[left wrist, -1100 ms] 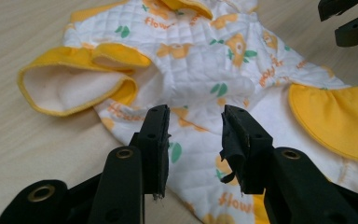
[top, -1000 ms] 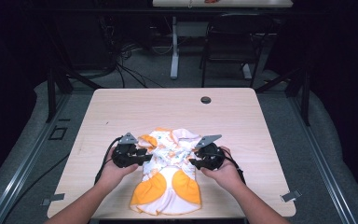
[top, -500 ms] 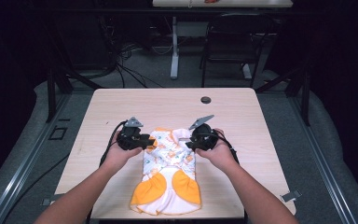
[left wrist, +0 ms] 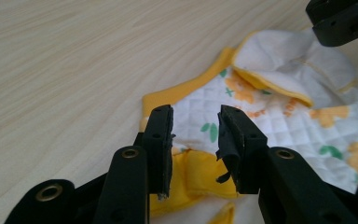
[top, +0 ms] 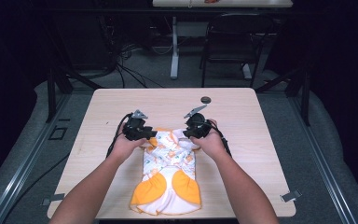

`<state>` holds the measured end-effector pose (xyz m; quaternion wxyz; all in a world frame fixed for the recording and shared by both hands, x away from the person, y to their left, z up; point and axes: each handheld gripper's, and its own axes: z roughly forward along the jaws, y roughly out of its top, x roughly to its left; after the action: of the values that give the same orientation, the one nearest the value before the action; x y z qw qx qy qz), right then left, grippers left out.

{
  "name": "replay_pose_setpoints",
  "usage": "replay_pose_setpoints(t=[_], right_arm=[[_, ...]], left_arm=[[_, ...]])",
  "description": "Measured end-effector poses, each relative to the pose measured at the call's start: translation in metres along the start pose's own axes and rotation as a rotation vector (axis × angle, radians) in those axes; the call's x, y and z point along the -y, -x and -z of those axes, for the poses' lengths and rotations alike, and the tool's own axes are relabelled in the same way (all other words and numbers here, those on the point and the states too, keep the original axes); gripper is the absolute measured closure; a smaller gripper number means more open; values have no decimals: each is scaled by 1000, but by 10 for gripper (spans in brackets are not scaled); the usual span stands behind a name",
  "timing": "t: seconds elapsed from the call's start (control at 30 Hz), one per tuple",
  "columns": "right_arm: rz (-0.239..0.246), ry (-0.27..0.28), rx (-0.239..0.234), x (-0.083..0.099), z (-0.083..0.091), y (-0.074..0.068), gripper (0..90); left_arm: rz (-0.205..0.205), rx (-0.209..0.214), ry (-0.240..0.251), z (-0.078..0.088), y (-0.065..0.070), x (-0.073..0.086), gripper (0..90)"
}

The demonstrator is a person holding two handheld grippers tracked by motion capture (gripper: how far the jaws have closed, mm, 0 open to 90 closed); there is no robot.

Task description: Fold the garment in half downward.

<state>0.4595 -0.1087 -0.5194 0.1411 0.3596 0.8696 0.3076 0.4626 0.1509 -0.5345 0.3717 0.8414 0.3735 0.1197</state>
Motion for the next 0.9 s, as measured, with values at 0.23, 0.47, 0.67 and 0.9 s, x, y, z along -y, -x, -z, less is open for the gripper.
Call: replay_pose_setpoints(t=[0.23,0.47,0.67,0.9], right_arm=[[-60,-17,32,3,-18,8,711],[-117,-15,31,6,-31,15,666],[-109,-61,39,8,-40,11,642],[-149,-94,41,10,-45,11,617]], left_arm=[[20,-22,-27,-16,-6,2,618],[32,-64,-61,-21,-14,7,562],[56,-74,-83,-24,-16,9,552],[70,-77,-101,-32,-15,11,524]])
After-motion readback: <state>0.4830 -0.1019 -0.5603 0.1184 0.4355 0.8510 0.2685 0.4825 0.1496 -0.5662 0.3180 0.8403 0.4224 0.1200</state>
